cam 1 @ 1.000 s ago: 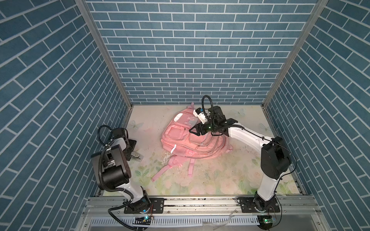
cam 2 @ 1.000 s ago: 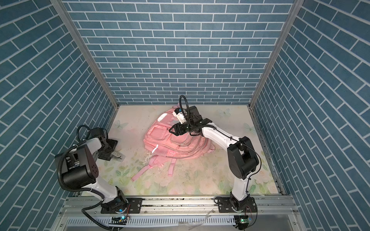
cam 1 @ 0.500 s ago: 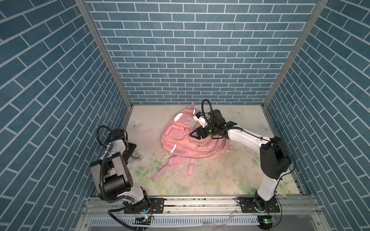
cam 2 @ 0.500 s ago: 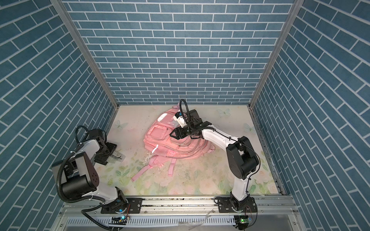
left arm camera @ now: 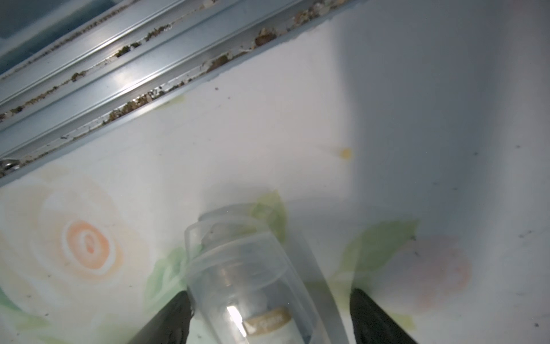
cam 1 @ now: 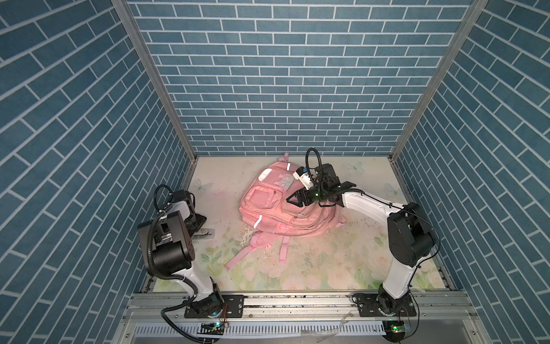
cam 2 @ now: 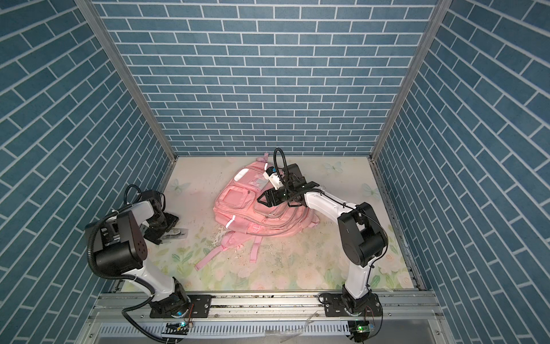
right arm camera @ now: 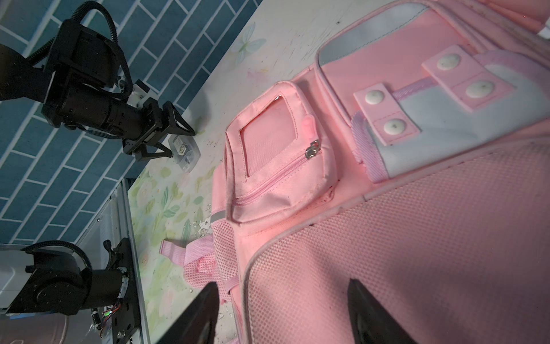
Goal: Pack the student bag
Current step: 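Lift the clear case with the left gripper while the right holds the bag top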
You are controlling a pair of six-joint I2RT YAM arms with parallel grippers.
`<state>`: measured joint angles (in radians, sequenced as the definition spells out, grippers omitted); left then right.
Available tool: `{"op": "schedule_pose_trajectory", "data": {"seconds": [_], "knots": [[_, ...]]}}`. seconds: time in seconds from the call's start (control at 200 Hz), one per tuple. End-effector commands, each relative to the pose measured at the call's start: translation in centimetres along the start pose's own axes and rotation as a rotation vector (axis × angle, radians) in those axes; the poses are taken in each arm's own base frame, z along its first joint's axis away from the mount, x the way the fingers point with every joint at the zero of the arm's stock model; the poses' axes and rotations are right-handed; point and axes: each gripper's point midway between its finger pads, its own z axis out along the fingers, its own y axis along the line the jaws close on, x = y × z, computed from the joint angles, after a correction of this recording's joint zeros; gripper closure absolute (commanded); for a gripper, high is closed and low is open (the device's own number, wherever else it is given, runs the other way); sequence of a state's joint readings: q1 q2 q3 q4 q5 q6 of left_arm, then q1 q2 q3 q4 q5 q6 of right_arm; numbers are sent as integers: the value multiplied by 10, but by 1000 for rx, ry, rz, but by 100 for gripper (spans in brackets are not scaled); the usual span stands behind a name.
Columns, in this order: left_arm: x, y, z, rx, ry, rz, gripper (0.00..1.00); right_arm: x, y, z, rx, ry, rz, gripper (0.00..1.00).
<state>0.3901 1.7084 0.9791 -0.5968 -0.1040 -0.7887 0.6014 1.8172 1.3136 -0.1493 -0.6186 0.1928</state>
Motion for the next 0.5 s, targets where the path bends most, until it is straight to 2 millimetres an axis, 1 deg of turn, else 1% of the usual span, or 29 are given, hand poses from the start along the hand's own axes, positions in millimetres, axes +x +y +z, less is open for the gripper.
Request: {"op": "schedule_pose_trajectory", "data": {"seconds": [0.0, 0.085, 0.21, 0.365, 0.495], "knots": [[9, 10, 9, -76, 20, 9, 16, -11, 9, -13, -31, -40, -54, 31], [14, 10, 17, -79, 44, 3, 17, -11, 7, -13, -36, -37, -50, 32], [23, 11, 25, -79, 73, 10, 23, -10, 7, -14, -35, -34, -50, 32], [31, 9, 21, -20, 79, -9, 33, -10, 7, -17, -31, -36, -47, 33], [33, 4, 11, 37, 80, -17, 40, -12, 10, -20, -35, -46, -37, 34]]}}
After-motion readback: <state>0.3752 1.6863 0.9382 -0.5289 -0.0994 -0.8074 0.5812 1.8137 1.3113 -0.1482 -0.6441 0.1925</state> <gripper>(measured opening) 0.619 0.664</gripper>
